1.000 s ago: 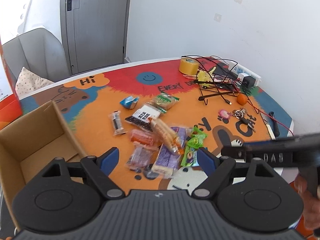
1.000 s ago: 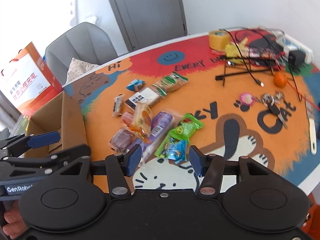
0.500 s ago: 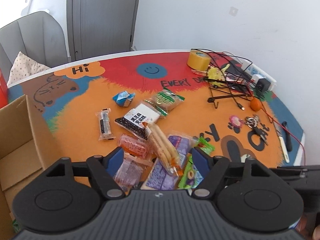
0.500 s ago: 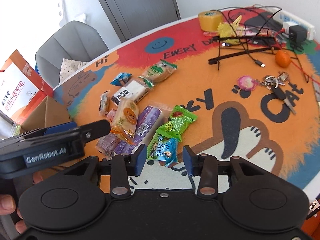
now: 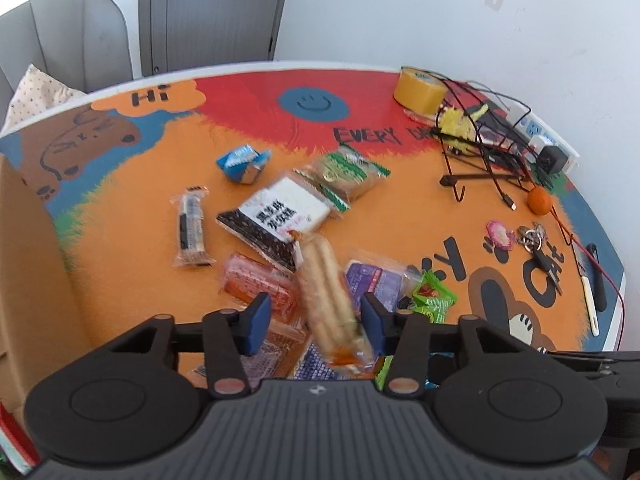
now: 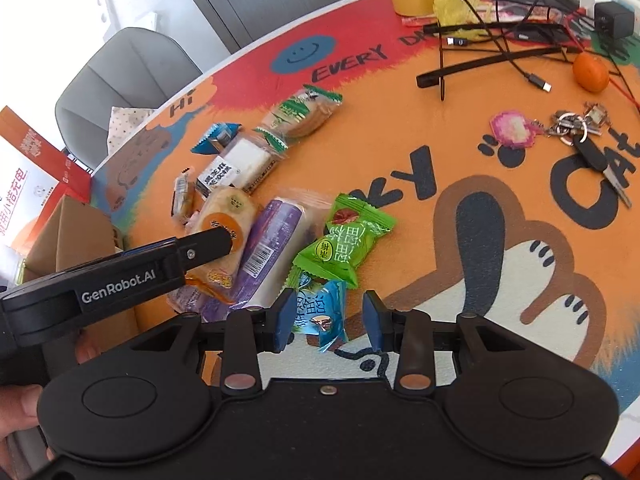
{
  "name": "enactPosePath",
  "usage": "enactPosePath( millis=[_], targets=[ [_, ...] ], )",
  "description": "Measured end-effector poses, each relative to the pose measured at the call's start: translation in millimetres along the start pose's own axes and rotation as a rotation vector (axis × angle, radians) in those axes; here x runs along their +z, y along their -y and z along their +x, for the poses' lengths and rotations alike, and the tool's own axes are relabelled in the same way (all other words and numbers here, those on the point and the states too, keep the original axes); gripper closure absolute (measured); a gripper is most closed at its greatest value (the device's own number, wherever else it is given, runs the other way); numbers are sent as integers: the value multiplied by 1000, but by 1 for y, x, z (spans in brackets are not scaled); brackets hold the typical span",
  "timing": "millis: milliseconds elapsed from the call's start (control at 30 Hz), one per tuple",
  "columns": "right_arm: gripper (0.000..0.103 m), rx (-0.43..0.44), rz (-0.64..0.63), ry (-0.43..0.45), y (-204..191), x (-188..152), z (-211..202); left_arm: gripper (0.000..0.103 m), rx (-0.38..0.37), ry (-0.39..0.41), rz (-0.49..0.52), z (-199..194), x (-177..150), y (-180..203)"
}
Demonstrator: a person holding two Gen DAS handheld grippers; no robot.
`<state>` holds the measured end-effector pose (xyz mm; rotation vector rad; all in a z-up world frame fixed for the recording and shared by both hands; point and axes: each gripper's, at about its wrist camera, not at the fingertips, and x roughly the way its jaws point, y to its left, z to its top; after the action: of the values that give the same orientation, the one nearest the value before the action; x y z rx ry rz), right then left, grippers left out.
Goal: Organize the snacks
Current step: 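Grasp the bread stick bag with the left tool while the right tool grasps the blue candy packet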
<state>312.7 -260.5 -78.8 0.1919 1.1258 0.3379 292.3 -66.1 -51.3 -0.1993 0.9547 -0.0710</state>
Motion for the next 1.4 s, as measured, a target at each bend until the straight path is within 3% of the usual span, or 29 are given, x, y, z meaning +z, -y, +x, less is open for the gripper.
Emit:
enactPosePath(
  millis=[100, 167, 400, 1000, 1400],
  targets=[
    [65, -8, -4, -11, -2, -1, 7, 78, -13, -28, -12, 8, -2, -1],
    [65, -11, -8, -19, -4, -1, 12, 82, -36, -29, -34, 9, -2, -5],
    [76, 6, -16, -12, -7, -1, 10, 82, -40, -9, -19, -4, -6, -7],
    [77, -46, -71, 128, -20, -6, -69, 82, -87, 101, 67, -77, -16, 2],
    [77, -32, -142, 129, -68, -17, -65, 82, -55, 129, 73, -118, -32, -30]
  ],
)
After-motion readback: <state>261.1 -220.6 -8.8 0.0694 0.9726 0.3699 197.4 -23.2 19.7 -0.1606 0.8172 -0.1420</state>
